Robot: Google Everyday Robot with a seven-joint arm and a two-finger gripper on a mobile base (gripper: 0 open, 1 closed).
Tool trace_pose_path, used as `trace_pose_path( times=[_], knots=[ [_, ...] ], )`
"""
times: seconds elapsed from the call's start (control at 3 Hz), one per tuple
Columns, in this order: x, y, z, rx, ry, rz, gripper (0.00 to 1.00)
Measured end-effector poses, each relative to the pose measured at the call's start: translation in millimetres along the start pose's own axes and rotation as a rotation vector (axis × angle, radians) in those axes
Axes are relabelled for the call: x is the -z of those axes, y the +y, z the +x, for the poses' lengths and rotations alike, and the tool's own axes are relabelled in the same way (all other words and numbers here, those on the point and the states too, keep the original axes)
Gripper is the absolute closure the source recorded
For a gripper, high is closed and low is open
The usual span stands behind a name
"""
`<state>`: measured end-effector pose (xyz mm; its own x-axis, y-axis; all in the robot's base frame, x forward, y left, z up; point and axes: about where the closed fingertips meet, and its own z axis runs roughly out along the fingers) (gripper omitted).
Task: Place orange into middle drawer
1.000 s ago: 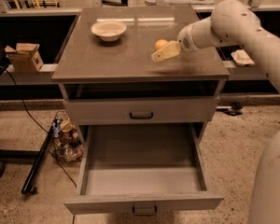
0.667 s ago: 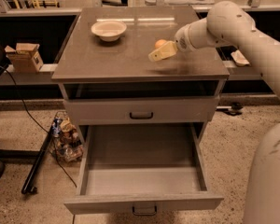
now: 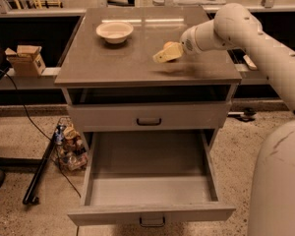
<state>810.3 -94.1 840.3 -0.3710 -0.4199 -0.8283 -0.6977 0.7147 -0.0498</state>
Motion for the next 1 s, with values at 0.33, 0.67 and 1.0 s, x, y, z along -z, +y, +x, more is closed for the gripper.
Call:
trace_pose_path(
  times=[0.33, 0.67, 1.0],
  knots=[
    [-3.0, 0.2, -1.5, -0.005, -0.006, -0.002, 0.18],
    [-5.6, 2.1, 0.9, -0.008, -0.004, -0.011, 0.41],
    [-6.1, 9.2, 4.9, -0.005, -0.003, -0.037, 0.64]
  ],
)
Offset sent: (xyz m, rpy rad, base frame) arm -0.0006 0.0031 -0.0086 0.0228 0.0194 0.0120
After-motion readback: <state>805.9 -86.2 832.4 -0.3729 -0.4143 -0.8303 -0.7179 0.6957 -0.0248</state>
